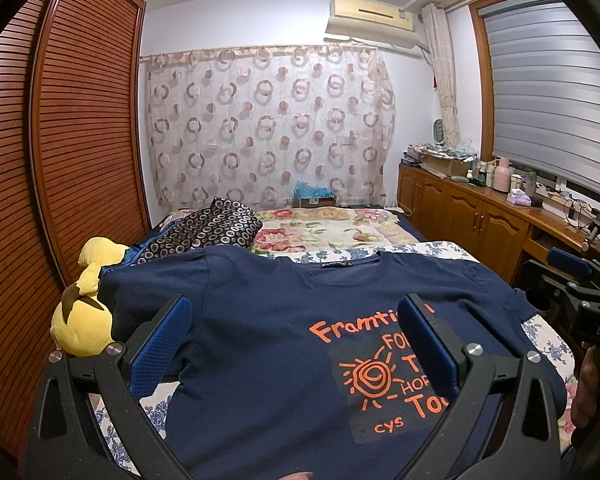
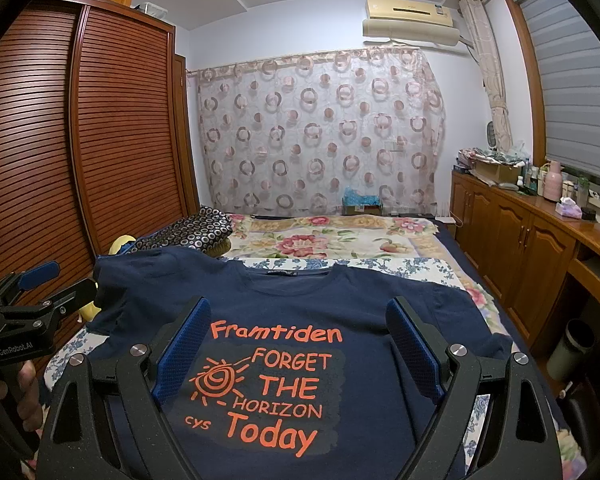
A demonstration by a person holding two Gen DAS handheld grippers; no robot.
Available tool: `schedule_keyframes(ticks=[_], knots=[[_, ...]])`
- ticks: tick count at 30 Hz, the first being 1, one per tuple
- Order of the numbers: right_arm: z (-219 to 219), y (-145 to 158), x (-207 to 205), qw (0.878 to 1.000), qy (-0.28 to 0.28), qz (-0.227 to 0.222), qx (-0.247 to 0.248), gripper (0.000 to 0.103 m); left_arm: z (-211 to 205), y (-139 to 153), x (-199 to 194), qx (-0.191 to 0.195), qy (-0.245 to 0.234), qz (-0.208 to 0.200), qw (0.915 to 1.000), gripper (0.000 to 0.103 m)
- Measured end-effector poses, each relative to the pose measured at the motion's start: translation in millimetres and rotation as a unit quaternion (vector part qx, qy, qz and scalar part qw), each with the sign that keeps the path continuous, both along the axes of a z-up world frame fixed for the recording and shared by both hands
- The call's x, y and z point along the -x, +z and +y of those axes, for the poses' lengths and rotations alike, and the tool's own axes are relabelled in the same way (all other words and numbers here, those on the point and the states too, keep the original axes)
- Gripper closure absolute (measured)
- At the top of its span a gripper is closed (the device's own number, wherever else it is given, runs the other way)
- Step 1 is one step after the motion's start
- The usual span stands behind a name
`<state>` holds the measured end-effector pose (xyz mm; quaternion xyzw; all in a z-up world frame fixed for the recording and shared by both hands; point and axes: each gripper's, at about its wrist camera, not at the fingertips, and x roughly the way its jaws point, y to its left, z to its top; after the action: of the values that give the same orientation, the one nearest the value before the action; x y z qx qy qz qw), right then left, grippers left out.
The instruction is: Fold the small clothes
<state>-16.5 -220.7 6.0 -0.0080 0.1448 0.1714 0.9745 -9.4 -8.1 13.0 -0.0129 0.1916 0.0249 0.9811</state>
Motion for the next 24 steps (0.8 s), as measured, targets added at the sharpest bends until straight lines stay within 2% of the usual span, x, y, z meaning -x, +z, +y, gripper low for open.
schedule_keyframes(ticks=[24], knots=[[2.7, -1.1, 1.9, 1.000, 0.000, -0.003, -0.003, 0.013, -3.3, 0.3, 2.5, -0.003, 0.000, -0.002, 1.0000, 0.000]])
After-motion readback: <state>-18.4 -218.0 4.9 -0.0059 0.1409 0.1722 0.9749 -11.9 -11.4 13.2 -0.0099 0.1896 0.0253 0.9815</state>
